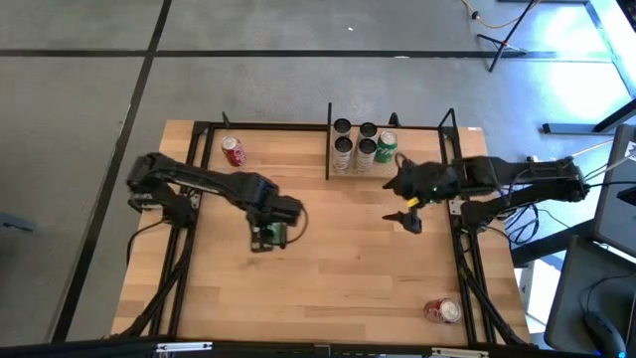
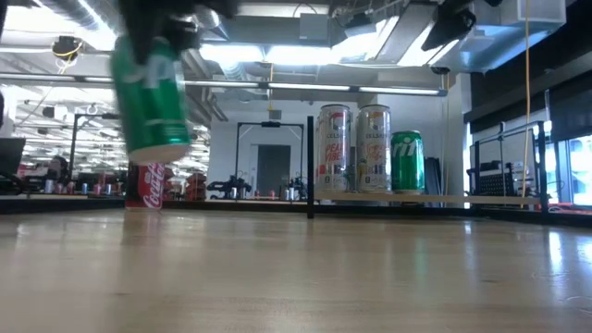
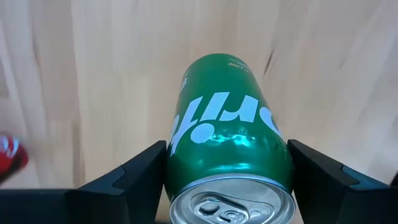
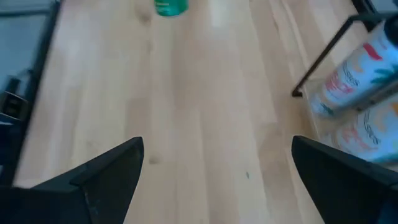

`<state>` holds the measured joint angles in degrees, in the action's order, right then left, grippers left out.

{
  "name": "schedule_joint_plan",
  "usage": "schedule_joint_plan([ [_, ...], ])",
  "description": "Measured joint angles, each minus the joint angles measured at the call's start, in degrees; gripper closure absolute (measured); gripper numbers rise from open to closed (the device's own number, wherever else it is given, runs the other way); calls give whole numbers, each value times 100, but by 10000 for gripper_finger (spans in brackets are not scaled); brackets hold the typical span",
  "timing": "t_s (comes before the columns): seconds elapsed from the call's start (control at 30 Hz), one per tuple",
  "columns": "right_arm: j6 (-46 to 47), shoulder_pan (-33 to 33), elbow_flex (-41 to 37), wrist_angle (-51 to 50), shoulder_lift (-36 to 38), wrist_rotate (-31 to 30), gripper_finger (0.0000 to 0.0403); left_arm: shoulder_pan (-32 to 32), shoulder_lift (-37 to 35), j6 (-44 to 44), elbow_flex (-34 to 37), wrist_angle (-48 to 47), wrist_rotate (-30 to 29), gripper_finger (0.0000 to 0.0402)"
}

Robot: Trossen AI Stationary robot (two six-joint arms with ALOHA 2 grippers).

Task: Place canned beverage on shelf
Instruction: Put the green soda can on the shelf aligned with the other green soda can

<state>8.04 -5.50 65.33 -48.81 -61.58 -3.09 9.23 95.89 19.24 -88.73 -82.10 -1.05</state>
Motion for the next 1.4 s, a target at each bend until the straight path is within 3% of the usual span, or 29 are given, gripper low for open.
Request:
schedule_joint_plan([
  [0.3, 103, -320, -710, 819, -50, 313, 11, 17, 1356, 163, -1657, 98, 5, 137],
  [0.43, 218, -312, -1231, 1233, -55, 52, 41, 20, 1655, 137, -2132, 148, 12, 137],
  [0.53, 236, -312, -1823, 2082, -55, -110, 103, -7, 1751, 42, -2264, 360, 10, 137],
  [0.77, 255, -315, -3057, 4487, -330, -83, 298, -26, 1916, 12, -2266, 798, 178, 137],
  [0.93, 228, -315, -3164, 4994, -825, 3, 392, -34, 2040, 11, -2266, 1216, 126, 137],
  [1.13, 188, -315, -3162, 5544, -1285, 485, 384, -125, 2210, 11, -2271, 1534, 7, 137],
  [1.4, 177, -310, -3155, 5988, -1777, 565, 398, -280, 2335, 122, -2271, 1919, -270, 137],
])
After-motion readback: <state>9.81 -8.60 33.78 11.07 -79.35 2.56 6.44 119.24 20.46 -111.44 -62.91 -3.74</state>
